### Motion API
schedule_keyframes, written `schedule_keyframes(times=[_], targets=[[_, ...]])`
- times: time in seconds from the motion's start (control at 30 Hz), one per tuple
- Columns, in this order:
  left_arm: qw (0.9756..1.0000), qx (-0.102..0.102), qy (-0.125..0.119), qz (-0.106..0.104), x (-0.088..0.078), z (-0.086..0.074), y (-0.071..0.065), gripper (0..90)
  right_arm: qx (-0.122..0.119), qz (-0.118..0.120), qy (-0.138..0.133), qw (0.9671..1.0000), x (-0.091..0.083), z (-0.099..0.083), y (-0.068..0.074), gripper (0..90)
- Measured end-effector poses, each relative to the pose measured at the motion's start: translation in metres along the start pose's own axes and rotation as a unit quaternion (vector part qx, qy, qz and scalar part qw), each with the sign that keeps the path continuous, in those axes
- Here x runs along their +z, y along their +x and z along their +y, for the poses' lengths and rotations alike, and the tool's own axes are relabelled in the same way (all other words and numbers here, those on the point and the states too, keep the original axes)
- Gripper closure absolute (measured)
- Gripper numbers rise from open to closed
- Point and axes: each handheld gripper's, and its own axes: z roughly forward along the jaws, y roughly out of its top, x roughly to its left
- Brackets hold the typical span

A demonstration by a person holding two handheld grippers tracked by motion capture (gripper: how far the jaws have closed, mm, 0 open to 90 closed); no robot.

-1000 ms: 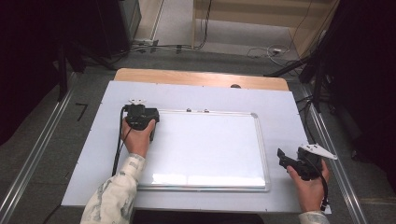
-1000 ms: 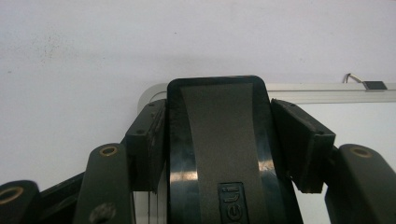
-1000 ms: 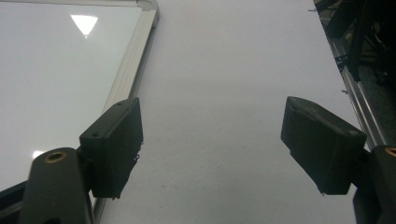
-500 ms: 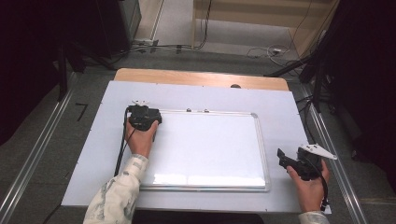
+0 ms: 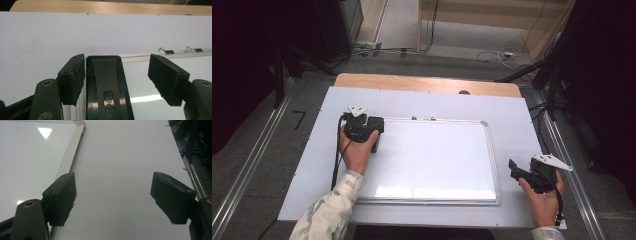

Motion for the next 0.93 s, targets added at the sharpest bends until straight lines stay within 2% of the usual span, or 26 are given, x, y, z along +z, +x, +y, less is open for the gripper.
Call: schedule_keyframes(times=[0.13, 0.3, 0.43, 0.7, 0.93], targets=[[0.9998, -0.006, -0.008, -0.015, -0.019, -0.005, 0.009, 29.4, 0.001, 0.0, -0.001, 1.0, 0.0, 0.0, 0.0, 19.1], [0.9999, 0.005, -0.014, -0.001, -0.042, -0.019, 0.025, 29.2, 0.002, 0.0, -0.003, 1.0, -0.001, 0.0, -0.001, 19.0], [0.9999, -0.001, -0.011, 0.009, -0.055, -0.033, 0.042, 29.2, 0.003, -0.002, -0.001, 1.0, -0.001, 0.0, -0.002, 19.0], [0.9994, -0.013, 0.016, 0.029, -0.063, -0.057, 0.071, 29.0, 0.008, -0.006, -0.002, 0.9999, -0.003, -0.001, -0.006, 18.9], [0.9985, -0.025, 0.031, 0.036, -0.067, -0.07, 0.086, 28.3, 0.016, -0.01, -0.002, 0.9998, -0.005, -0.002, -0.013, 18.6]])
